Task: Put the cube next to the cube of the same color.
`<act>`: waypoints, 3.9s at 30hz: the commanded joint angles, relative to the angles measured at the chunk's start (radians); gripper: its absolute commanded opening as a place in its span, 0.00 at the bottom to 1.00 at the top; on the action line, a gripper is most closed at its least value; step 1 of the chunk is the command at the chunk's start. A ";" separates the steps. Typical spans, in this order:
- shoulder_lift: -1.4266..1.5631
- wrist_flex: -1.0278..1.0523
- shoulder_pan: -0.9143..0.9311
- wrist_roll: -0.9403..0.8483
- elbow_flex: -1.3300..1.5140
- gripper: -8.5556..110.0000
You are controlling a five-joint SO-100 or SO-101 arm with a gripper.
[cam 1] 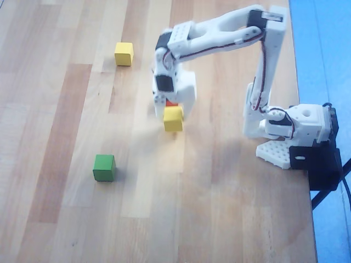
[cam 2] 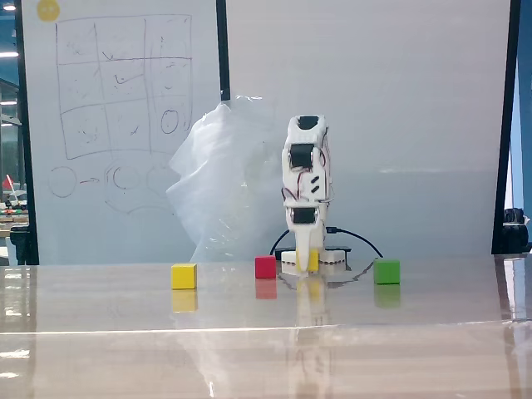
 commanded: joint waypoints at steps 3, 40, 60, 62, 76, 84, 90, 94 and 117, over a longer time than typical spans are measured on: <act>0.272 0.187 0.002 -0.040 -0.279 0.07; -0.867 0.123 0.423 -0.393 -1.470 0.07; -0.960 0.035 0.420 -0.391 -1.468 0.23; -0.960 0.046 0.422 -0.391 -1.468 0.30; -0.611 0.281 0.420 -0.250 -1.450 0.40; -0.183 0.258 0.281 -0.034 -1.011 0.08; 0.345 0.009 0.064 0.002 -0.356 0.08; 0.802 -0.241 -0.153 0.041 0.189 0.07; 1.775 -0.130 -0.166 0.166 1.009 0.07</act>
